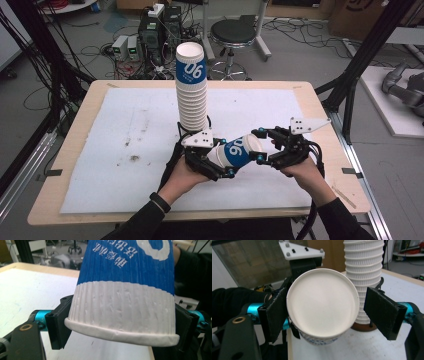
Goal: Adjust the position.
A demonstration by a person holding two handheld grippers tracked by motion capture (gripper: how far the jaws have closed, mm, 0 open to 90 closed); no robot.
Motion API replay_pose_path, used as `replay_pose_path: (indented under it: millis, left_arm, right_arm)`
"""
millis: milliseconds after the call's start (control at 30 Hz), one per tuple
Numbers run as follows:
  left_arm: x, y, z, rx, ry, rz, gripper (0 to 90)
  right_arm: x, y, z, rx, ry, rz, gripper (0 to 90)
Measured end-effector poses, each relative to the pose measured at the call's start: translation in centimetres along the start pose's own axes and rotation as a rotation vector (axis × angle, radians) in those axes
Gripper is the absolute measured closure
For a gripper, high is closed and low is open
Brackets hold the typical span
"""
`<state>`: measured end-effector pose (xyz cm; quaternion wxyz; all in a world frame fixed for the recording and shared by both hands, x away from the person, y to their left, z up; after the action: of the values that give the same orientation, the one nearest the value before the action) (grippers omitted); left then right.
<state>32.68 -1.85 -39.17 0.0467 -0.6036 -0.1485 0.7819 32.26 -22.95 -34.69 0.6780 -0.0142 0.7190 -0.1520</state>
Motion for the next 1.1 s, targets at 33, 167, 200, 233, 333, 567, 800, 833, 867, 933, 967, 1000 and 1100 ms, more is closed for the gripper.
replay_pose_path:
  millis: [33,167,200,233,333,567,800,833,867,933,967,1000,1100]
  left_arm:
    - [-0.1,-0.1,0.0,-0.008,0.003,-0.017,19.7]
    - [-0.1,-0.3,0.0,-0.046,0.035,-0.103,19.9]
    - [-0.1,-0.3,0.0,-0.059,0.052,-0.128,19.9]
    - [-0.1,-0.4,0.0,-0.069,0.062,-0.144,20.0]
    - [-0.2,-0.4,0.1,-0.083,0.078,-0.177,20.0]
    - [-0.1,-0.2,0.3,-0.094,0.103,-0.209,20.2]
    - [-0.6,-0.5,0.4,-0.074,0.087,-0.117,15.4]
    - [-0.6,-0.6,0.4,-0.066,0.073,-0.088,14.9]
    - [-0.7,-0.7,0.4,-0.052,0.059,-0.054,14.1]
    - [-0.9,-1.1,0.3,-0.030,0.035,0.009,12.8]
    - [-0.9,-1.3,0.3,-0.025,0.025,0.032,12.8]
    - [-1.0,-1.4,0.3,-0.010,0.012,0.060,12.8]
    - [-1.1,-1.7,0.2,0.020,-0.027,0.134,12.8]
  right_arm:
    - [0.0,-0.1,0.0,0.004,-0.011,-0.007,20.8]
    - [-0.3,-0.3,-0.1,0.014,-0.037,-0.066,19.9]
    - [-0.3,-0.3,-0.1,0.018,-0.049,-0.087,19.5]
    - [-0.2,-0.2,-0.2,0.013,-0.054,-0.108,19.5]
    - [-0.1,0.3,-0.4,0.008,-0.081,-0.156,19.5]
    - [0.8,1.5,-0.6,-0.002,-0.070,-0.241,22.7]
    - [0.7,1.1,-0.3,-0.044,-0.057,-0.199,29.9]
    - [0.6,0.9,-0.2,-0.047,-0.051,-0.184,29.9]
    - [0.6,0.9,-0.1,-0.047,-0.051,-0.171,29.9]
    - [0.3,0.5,-0.1,-0.045,-0.053,-0.143,29.9]
    - [0.2,0.3,-0.1,-0.042,-0.055,-0.123,29.9]
    - [0.1,0.2,-0.1,-0.041,-0.057,-0.114,29.9]
    - [-0.1,-0.1,0.0,-0.042,-0.046,-0.071,29.9]
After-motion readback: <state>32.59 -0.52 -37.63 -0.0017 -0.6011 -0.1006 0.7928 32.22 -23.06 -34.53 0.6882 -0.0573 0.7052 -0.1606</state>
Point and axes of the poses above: each handheld gripper's, and its own axes: y roughly forward along the jaws, x roughly out of its underside, z roughly to its right, the point moved 4 cm from there along y, roughly forward along the jaws, and after that the axes turned 9 degrees about -y, right-handed, at the moved point
